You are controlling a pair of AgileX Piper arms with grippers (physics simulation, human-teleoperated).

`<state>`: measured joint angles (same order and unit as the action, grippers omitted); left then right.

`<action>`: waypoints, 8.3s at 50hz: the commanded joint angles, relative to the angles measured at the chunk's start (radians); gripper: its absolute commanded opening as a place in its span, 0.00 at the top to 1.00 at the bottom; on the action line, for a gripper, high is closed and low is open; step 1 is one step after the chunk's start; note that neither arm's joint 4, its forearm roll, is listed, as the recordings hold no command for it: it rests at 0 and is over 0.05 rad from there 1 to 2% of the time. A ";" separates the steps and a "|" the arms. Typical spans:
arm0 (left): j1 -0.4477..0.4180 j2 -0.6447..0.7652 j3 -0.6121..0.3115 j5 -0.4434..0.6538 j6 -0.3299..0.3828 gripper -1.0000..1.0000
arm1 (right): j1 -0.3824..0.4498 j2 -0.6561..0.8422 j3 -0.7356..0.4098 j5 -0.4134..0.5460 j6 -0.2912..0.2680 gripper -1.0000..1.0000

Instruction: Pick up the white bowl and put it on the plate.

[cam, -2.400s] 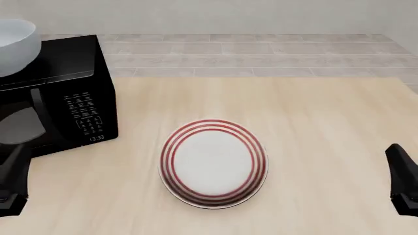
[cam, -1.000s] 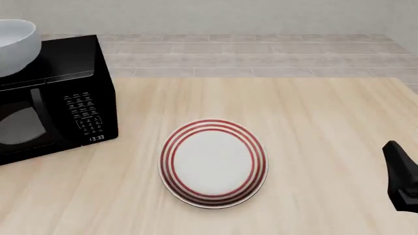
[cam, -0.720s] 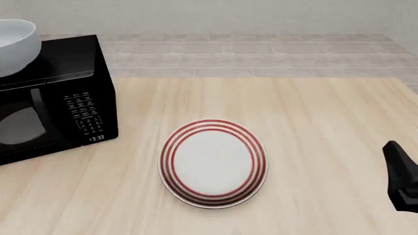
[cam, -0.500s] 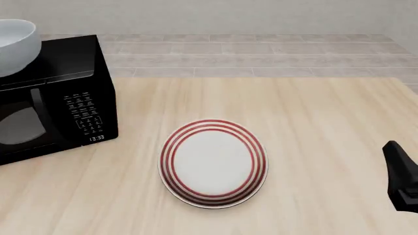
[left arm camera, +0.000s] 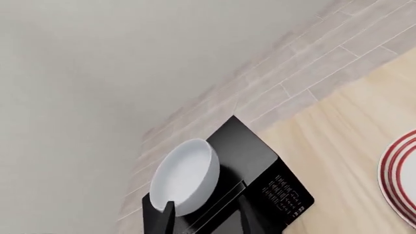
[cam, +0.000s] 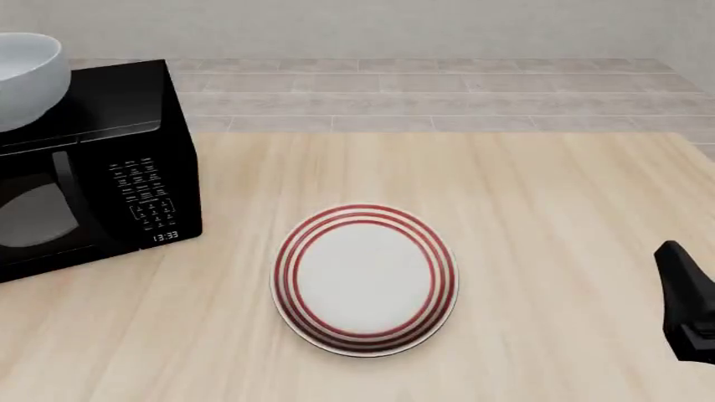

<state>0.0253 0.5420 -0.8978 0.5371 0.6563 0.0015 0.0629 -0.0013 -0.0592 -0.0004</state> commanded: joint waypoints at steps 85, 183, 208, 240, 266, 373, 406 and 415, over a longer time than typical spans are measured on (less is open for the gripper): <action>0.156 0.418 -0.093 -0.070 0.241 0.00 | -0.003 0.084 0.001 -0.089 -0.011 0.00; 0.234 0.653 -0.016 -0.316 0.239 0.00 | -0.004 0.119 0.001 -0.118 -0.001 0.00; 0.251 0.692 -0.007 -0.354 0.248 0.00 | -0.005 0.119 0.001 -0.119 -0.001 0.00; 0.262 0.727 0.019 -0.398 0.271 1.00 | -0.004 0.119 0.001 -0.119 -0.001 0.00; 0.240 0.620 -0.032 -0.276 0.286 1.00 | -0.004 0.119 0.001 -0.119 -0.001 0.00; -0.712 0.477 -0.286 0.095 -0.186 1.00 | -0.004 0.119 0.001 -0.119 -0.001 0.00; -0.815 0.555 -0.196 -0.017 -0.238 1.00 | -0.004 0.119 0.001 -0.118 -0.001 0.00; -0.849 0.550 -0.178 -0.030 -0.279 1.00 | -0.004 0.119 0.001 -0.118 -0.001 0.00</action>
<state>-0.7927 1.1068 -1.0960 0.5189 0.4066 -0.0018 0.2036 0.0000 -0.1994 -0.0016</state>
